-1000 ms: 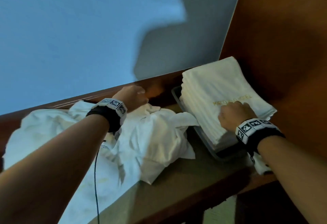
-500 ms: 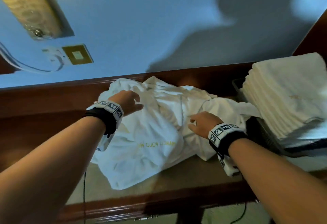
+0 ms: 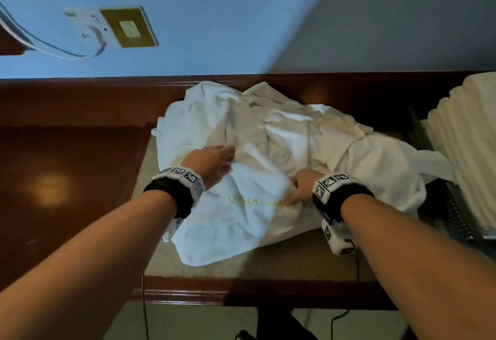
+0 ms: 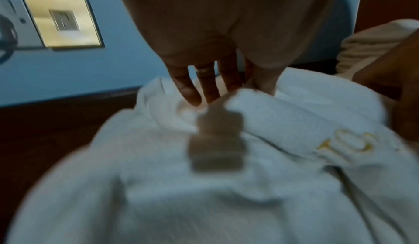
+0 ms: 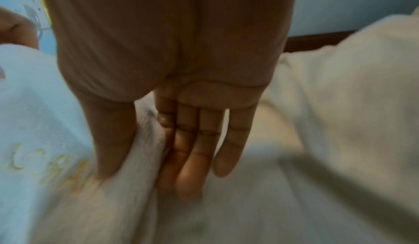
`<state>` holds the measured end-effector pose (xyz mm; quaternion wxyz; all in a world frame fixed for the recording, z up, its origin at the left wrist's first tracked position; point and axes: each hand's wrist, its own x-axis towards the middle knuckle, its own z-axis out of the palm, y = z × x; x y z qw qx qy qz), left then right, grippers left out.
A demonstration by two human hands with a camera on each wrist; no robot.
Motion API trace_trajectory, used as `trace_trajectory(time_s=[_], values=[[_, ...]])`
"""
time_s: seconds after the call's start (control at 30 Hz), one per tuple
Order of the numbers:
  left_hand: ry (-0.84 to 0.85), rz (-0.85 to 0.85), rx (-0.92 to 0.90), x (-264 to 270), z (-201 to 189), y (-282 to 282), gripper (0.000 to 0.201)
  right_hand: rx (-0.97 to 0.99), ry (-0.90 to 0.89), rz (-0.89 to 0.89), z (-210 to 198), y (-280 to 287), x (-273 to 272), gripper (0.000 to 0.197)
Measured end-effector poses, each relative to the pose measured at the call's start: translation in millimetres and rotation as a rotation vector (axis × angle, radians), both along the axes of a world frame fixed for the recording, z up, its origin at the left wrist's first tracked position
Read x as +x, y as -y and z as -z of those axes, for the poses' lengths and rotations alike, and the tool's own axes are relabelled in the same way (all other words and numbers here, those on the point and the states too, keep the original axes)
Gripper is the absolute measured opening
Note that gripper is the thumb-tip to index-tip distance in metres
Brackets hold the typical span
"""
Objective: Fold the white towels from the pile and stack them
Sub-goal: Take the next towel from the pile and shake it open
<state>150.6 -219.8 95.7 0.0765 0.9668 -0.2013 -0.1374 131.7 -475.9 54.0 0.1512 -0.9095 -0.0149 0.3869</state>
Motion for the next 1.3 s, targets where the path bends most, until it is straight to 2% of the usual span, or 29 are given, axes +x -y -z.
trace_trajectory(time_s=[0.07,0.1,0.17,0.27,0.37,0.5,0.67,0.77,0.93,1.03,1.13,1.2,1.3], values=[[0.025,-0.027,-0.049,14,-24,-13,0.013,0.034,0.052,0.021,-30,1,22,0.029],[0.038,-0.057,-0.075,22,-39,-20,0.012,0.045,0.106,0.041,-50,1,34,0.031],[0.068,-0.115,-0.146,38,-74,-32,0.012,0.062,0.279,0.076,-96,-6,56,0.037],[0.194,-0.179,-0.241,51,-119,-62,0.012,0.093,0.560,0.057,-163,-30,74,0.028],[0.284,-0.204,-0.285,52,-152,-101,0.012,0.116,0.762,0.044,-214,-59,73,0.024],[0.383,-0.189,-0.317,33,-186,-158,0.012,0.126,0.909,0.004,-253,-114,59,0.027],[0.492,-0.195,-0.320,11,-229,-248,0.008,0.121,0.972,-0.044,-278,-198,30,0.014],[0.552,-0.238,-0.332,6,-247,-298,0.005,0.202,0.994,-0.050,-292,-248,14,0.023],[0.548,-0.362,-0.340,-4,-242,-360,0.004,0.275,1.010,-0.108,-311,-324,-13,0.023],[0.571,-0.435,-0.475,-24,-224,-374,0.008,0.194,0.992,-0.135,-319,-358,-26,0.029],[0.453,-0.271,-0.753,-65,-180,-356,0.034,0.117,0.953,-0.151,-318,-388,-29,0.034],[0.329,-0.164,-0.800,-95,-146,-335,0.058,0.089,0.896,-0.154,-313,-402,-27,0.036],[0.260,-0.201,-0.861,-108,-107,-313,0.077,0.053,0.834,-0.134,-306,-413,-23,0.035]])
